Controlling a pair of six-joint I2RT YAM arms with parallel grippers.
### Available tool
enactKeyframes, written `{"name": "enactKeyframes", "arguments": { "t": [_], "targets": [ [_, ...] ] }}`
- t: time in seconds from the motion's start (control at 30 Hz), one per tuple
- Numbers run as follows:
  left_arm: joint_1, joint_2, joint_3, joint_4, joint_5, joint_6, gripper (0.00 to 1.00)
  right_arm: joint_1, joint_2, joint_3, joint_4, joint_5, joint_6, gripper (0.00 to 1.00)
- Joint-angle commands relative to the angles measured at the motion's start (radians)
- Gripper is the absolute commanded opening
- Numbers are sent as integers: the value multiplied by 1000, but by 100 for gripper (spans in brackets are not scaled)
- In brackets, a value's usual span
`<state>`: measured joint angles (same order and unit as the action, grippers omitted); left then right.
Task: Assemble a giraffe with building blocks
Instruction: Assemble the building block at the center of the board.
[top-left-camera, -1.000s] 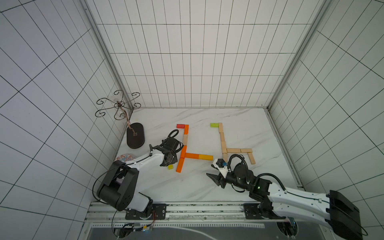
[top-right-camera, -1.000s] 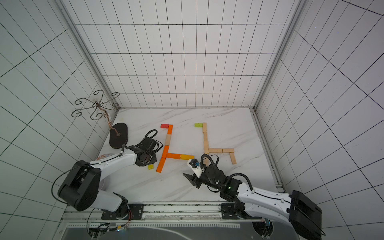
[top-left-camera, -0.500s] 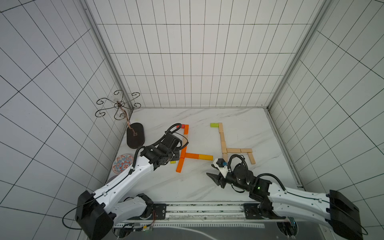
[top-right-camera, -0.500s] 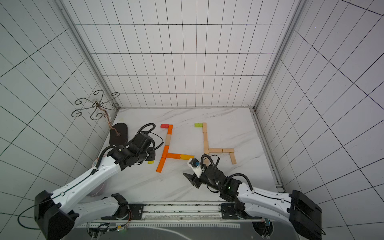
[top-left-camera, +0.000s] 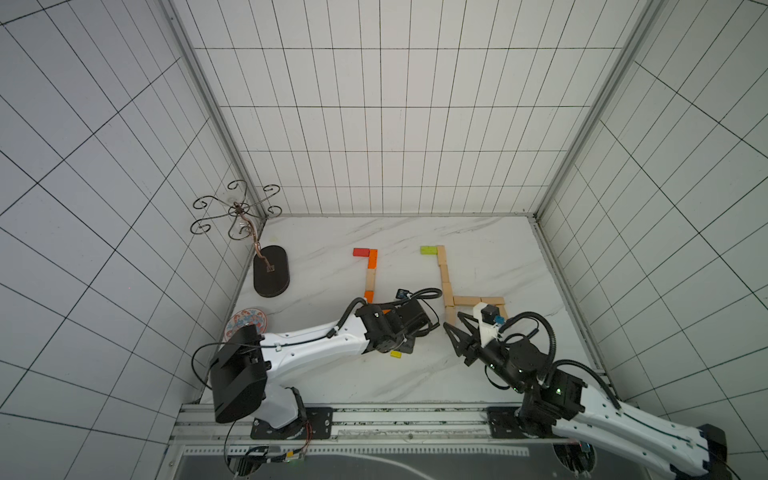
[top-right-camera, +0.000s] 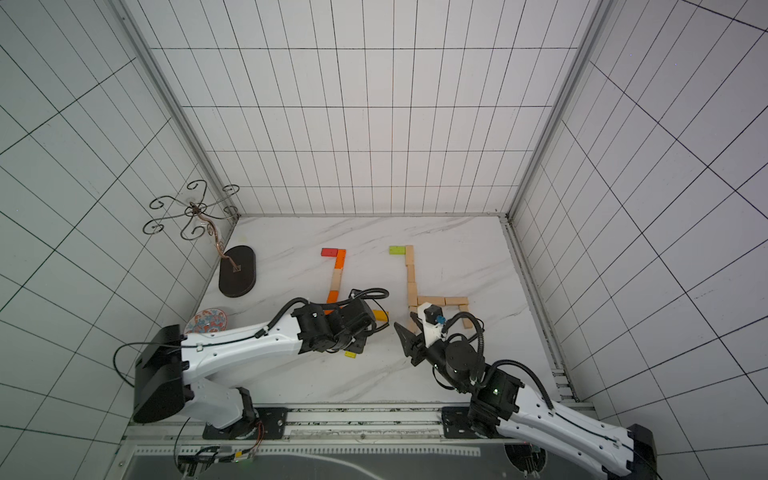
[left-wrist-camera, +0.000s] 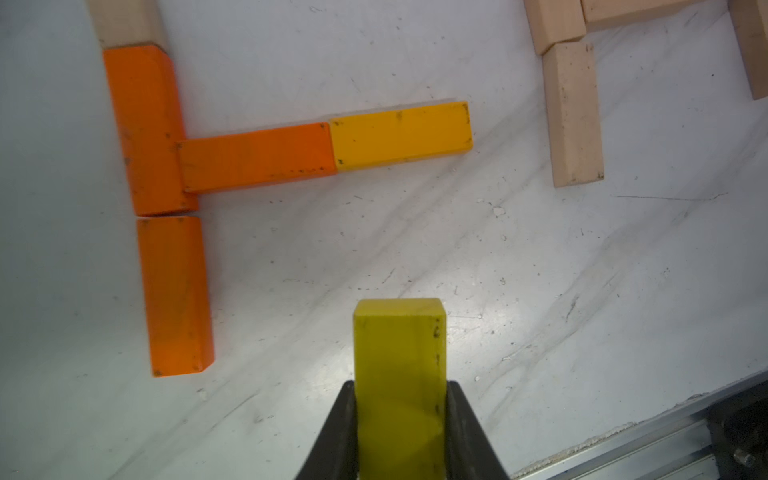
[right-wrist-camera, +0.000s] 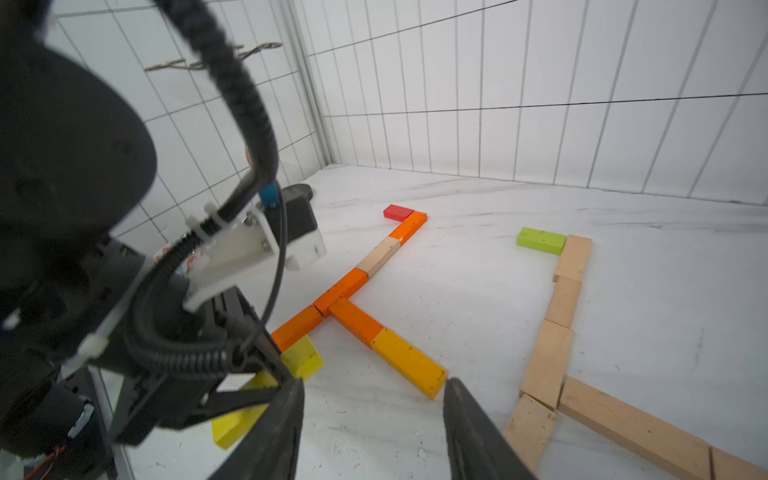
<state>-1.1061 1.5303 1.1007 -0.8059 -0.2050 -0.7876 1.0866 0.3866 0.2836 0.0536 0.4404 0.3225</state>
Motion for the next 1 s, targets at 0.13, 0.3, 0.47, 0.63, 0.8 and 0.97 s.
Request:
{"name": "enactKeyframes", "arguments": {
  "t": [0.13, 0.3, 0.47, 0.63, 0.8, 0.97],
  "targets": [
    [-39, 187, 125, 88, 8, -68, 12, 6, -172, 24, -309, 245, 324, 51],
    [-44, 292, 160, 76, 18, -73, 15, 6, -155, 47, -356, 260, 337, 51],
    [-44, 359, 150, 93, 34, -124, 15, 6, -153, 49, -369, 267, 331, 51],
    [-33, 382, 145, 99, 21, -150, 18, 6, -154, 46, -393, 270, 334, 51],
    [-10, 402, 143, 99, 34, -176, 43, 6, -157, 45, -393, 273, 330, 51],
    [-6, 397, 146, 90, 38, -171, 55, 6, -170, 42, -393, 270, 325, 51]
  ]
}}
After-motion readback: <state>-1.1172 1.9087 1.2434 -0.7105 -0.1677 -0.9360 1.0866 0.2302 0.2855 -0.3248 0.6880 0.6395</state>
